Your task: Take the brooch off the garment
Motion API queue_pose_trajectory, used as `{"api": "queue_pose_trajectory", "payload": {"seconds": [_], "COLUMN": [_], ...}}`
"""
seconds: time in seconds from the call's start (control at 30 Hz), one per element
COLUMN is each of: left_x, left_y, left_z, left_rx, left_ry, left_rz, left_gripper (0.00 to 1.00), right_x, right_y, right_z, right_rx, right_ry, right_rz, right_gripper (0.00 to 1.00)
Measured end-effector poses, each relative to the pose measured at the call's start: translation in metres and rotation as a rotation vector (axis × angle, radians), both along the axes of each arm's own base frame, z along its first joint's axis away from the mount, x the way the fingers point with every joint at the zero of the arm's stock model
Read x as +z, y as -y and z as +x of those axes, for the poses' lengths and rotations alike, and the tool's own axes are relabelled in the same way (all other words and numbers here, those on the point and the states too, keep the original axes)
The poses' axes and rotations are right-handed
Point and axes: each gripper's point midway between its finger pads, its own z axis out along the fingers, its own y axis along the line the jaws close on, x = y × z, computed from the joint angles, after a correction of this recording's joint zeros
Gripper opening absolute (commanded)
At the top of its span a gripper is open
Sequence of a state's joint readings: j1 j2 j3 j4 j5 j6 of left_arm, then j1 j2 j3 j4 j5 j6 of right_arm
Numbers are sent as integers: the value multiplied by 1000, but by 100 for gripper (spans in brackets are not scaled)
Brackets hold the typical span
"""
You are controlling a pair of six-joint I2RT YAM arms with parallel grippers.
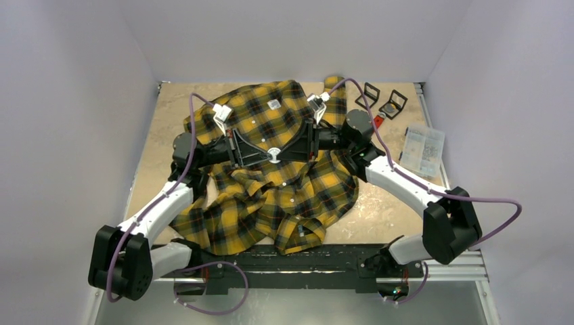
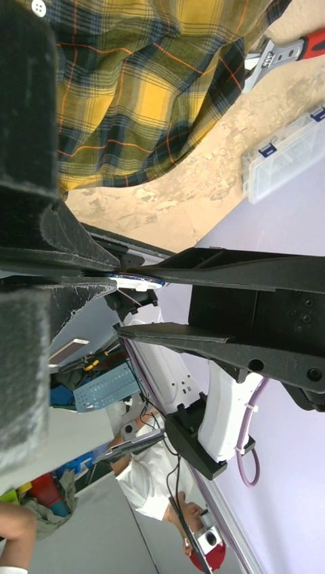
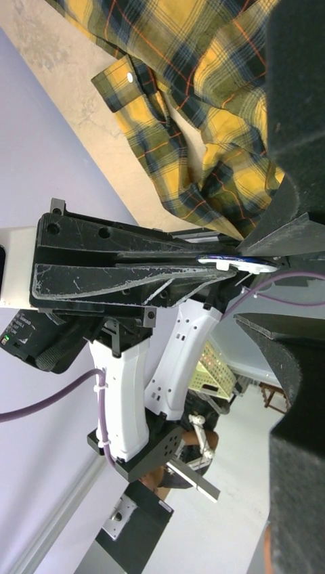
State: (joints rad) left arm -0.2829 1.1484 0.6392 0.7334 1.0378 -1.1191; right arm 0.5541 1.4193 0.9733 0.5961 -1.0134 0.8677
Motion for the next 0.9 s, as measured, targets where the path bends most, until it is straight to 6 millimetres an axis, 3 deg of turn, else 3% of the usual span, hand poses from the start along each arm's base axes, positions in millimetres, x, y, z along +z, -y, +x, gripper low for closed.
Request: {"api": "queue_pose_trajectory", "payload": {"seconds": [0.23, 0.63, 0.9], "left_x": [2, 4, 4], "left_y": [-3, -4, -4], "left_z": [7, 10, 10], "left_rx": [23, 36, 36], "left_ry": [-34, -56, -57], "left_rz": [-19, -30, -30], "left_gripper": [0, 0, 0], "right_x": [5, -6, -6], "right_y": [0, -2, -3], "right_z": [0, 8, 9], "right_rx": [-3, -31, -33], "right_ry": [9, -19, -19], "right_rz": [19, 10, 13], "right_gripper": [49, 31, 26]}}
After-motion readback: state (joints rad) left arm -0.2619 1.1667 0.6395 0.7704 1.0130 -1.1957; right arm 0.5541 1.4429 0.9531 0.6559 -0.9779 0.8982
